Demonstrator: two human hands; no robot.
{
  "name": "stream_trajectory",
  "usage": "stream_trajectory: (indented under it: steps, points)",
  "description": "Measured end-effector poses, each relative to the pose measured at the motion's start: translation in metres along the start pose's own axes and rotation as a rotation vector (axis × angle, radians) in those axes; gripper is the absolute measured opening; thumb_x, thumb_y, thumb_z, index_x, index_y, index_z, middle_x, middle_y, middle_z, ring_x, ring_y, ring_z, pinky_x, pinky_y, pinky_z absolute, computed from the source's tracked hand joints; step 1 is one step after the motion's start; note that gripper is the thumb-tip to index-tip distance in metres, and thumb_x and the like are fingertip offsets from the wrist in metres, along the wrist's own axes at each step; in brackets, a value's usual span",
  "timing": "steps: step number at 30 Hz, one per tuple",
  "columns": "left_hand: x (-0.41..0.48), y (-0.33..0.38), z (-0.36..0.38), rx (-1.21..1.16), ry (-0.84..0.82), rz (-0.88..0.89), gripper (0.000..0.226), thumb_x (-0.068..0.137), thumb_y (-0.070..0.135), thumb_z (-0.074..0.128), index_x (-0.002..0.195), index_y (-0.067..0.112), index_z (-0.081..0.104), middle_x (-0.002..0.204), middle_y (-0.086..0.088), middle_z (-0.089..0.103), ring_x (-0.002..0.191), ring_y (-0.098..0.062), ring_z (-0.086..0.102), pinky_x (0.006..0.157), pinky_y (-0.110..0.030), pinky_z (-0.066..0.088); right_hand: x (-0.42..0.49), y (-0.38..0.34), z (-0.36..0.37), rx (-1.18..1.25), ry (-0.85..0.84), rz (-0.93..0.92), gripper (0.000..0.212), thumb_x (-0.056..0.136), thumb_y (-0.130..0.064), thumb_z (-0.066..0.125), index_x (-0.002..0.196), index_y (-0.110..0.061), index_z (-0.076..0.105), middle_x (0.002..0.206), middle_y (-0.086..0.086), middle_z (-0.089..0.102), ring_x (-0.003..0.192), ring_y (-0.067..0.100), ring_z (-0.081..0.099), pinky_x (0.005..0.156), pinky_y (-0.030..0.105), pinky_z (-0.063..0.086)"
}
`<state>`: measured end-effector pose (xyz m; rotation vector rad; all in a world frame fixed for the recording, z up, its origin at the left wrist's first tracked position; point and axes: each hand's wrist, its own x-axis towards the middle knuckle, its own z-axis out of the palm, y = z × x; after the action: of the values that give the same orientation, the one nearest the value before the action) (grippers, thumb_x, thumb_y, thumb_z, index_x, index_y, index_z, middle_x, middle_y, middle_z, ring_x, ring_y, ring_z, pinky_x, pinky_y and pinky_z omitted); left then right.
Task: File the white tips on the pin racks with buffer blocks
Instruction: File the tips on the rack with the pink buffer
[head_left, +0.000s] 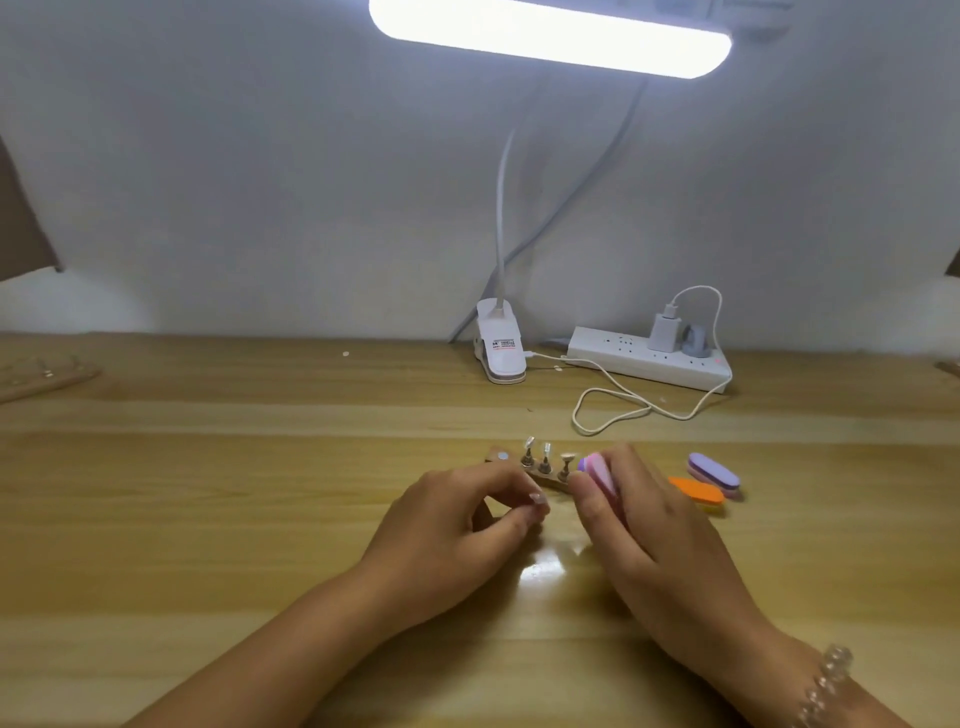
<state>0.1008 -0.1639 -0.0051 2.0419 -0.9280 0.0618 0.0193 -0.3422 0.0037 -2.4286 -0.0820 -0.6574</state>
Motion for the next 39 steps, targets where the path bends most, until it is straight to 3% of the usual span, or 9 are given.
stream_trajectory:
  steps: [3,11,16,21,24,27,30,35,39]
  points:
    - [-0.001,0.0,0.002,0.018,0.009,0.027,0.011,0.086,0.043,0.058,0.093,0.039,0.064,0.094,0.028,0.069,0.056,-0.003,0.058,0.061,-0.032,0.049,-0.001,0.0,-0.001,0.02,-0.01,-0.053,0.029,0.09,-0.059,0.03,0.111,-0.041,0.04,0.069,-0.017,0.053,0.064,0.011,0.052,0.055,0.029,0.038]
    - [-0.003,0.001,0.003,0.069,0.014,0.087,0.013,0.087,0.037,0.059,0.099,0.038,0.065,0.079,0.032,0.061,0.057,-0.003,0.056,0.058,-0.023,0.037,-0.007,-0.002,0.003,-0.005,-0.122,-0.089,0.024,0.093,-0.057,0.034,0.114,-0.045,0.032,0.079,-0.019,0.053,0.071,0.009,0.054,0.062,0.032,0.044]
    - [-0.005,0.003,0.002,0.085,-0.015,0.062,0.011,0.089,0.035,0.058,0.097,0.035,0.066,0.079,0.032,0.06,0.059,0.001,0.054,0.058,-0.026,0.04,-0.01,-0.01,-0.002,-0.05,-0.214,-0.102,0.034,0.094,-0.04,0.034,0.125,-0.046,0.021,0.088,-0.016,0.054,0.072,0.015,0.056,0.067,0.039,0.044]
    - [-0.004,0.007,-0.001,0.046,-0.038,0.016,0.018,0.088,0.035,0.056,0.1,0.032,0.069,0.091,0.019,0.068,0.062,-0.001,0.053,0.063,-0.034,0.049,-0.015,-0.007,-0.004,-0.106,-0.192,-0.111,0.041,0.093,-0.036,0.048,0.123,-0.045,0.021,0.068,-0.024,0.042,0.068,0.016,0.053,0.055,0.031,0.031]
    - [-0.004,0.008,-0.002,0.046,-0.025,0.011,0.015,0.087,0.039,0.053,0.099,0.04,0.062,0.084,0.031,0.062,0.06,0.002,0.052,0.059,-0.025,0.039,-0.017,-0.011,-0.006,-0.11,-0.179,-0.112,0.041,0.091,-0.047,0.049,0.126,-0.043,0.029,0.07,-0.032,0.047,0.064,-0.002,0.05,0.048,0.017,0.027]
    - [-0.005,0.006,-0.001,0.062,-0.021,-0.003,0.018,0.085,0.041,0.05,0.102,0.042,0.058,0.084,0.034,0.061,0.061,0.003,0.053,0.059,-0.021,0.038,-0.014,-0.014,-0.007,-0.077,-0.157,-0.087,0.037,0.089,-0.051,0.059,0.12,-0.038,0.044,0.092,-0.034,0.051,0.063,-0.018,0.049,0.05,0.01,0.031]
    - [-0.006,0.006,-0.002,0.05,-0.024,-0.035,0.015,0.087,0.034,0.055,0.101,0.036,0.061,0.083,0.032,0.061,0.062,0.004,0.053,0.061,-0.024,0.041,-0.013,-0.014,-0.008,-0.026,-0.121,-0.059,0.033,0.084,-0.046,0.068,0.111,-0.036,0.053,0.102,-0.023,0.048,0.07,-0.012,0.056,0.055,0.014,0.041]
    - [-0.014,0.014,0.003,0.051,-0.026,-0.063,0.019,0.085,0.03,0.052,0.098,0.029,0.066,0.082,0.027,0.059,0.07,0.006,0.05,0.065,-0.023,0.04,-0.012,-0.016,-0.009,0.038,-0.123,-0.014,0.029,0.079,-0.05,0.067,0.102,-0.036,0.056,0.098,-0.016,0.053,0.062,0.007,0.054,0.054,0.016,0.039]
    - [-0.026,0.019,0.004,0.095,0.001,-0.07,0.017,0.09,0.027,0.054,0.1,0.024,0.067,0.094,0.009,0.065,0.081,-0.01,0.055,0.074,-0.035,0.047,-0.013,-0.015,-0.008,0.107,-0.111,0.039,0.026,0.078,-0.038,0.077,0.097,-0.032,0.059,0.093,-0.013,0.058,0.062,0.013,0.054,0.057,0.022,0.045]
